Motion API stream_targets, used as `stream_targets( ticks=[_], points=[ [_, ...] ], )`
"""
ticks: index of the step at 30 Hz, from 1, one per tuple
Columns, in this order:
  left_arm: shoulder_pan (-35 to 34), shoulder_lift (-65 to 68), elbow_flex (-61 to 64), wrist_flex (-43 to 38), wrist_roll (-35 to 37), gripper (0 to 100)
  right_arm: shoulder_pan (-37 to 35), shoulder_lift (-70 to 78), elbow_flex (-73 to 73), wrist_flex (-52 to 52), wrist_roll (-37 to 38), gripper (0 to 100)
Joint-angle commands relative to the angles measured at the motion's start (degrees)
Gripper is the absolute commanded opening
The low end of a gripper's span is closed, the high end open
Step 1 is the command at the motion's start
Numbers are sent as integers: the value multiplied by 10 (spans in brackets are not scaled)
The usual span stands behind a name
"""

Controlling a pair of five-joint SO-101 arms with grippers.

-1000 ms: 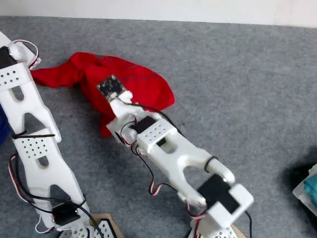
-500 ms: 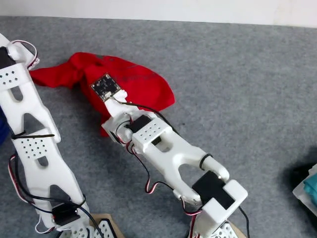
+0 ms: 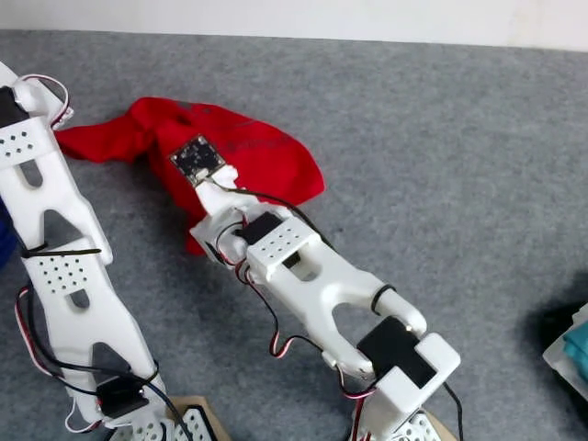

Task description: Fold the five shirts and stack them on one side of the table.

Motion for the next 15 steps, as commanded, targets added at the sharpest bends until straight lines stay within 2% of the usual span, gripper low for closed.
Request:
stream_targets(
  ticks=[1,12,15],
  points=[
    [-3,-8,-20,-4,4,6,15,-61,-26,16,6,63],
    [3,-8,-22,9,4,6,19,4,-33,22,7,55],
    [3,-8,-20,9,4,6,31,-5,-33,22,7,9]
  ],
)
